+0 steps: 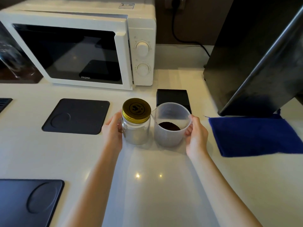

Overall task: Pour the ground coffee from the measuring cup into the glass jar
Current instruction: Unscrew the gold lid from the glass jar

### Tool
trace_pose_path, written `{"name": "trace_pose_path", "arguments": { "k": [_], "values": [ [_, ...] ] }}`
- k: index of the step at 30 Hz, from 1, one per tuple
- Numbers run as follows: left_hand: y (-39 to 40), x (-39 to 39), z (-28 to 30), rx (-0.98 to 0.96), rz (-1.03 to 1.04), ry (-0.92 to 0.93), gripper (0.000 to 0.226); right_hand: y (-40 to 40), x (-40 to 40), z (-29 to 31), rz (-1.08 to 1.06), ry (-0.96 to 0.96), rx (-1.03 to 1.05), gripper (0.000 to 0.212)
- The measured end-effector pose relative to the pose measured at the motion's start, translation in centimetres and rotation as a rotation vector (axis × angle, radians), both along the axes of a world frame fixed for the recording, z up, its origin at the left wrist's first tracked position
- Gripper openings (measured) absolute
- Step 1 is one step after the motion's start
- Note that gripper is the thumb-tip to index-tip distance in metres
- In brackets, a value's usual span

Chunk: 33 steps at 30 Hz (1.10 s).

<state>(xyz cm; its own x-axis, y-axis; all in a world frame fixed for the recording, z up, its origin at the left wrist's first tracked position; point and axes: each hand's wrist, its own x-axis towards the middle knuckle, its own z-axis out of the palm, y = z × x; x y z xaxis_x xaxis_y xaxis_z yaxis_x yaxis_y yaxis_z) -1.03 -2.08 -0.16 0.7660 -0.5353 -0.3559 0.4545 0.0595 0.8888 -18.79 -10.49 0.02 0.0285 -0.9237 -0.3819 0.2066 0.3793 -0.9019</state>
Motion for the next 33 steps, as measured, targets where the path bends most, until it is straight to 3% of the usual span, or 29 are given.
{"name": "trace_pose_path", "arguments": {
  "k": [6, 9, 17, 25, 33],
  "values": [
    [3.3, -2.0, -0.7, -0.025, -0.030, 0.006, 0.029, 1.9, -2.4, 0.8, 0.056, 0.031, -0.025, 0.024],
    [5.5, -3.2, -1.0, -0.046, -0.084, 0.018, 0.017, 3.7, -3.7, 1.3, 0.077, 0.039, -0.010, 0.029],
    [10.2, -5.5, -1.6, -0.057, -0.145, 0.005, 0.024, 8.0, -6.8, 1.5, 0.042, 0.019, 0.024, 0.028],
    [12.6, -6.3, -2.2, -0.057, -0.133, 0.005, 0.013, 10.4, -7.9, 1.0, 0.028, -0.026, 0.034, 0.032],
    [13.1, -6.3, -2.9, -0.107, -0.150, -0.039, 0.018, 10.5, -8.1, 0.8, 0.020, -0.074, 0.066, 0.024]
  ]
}}
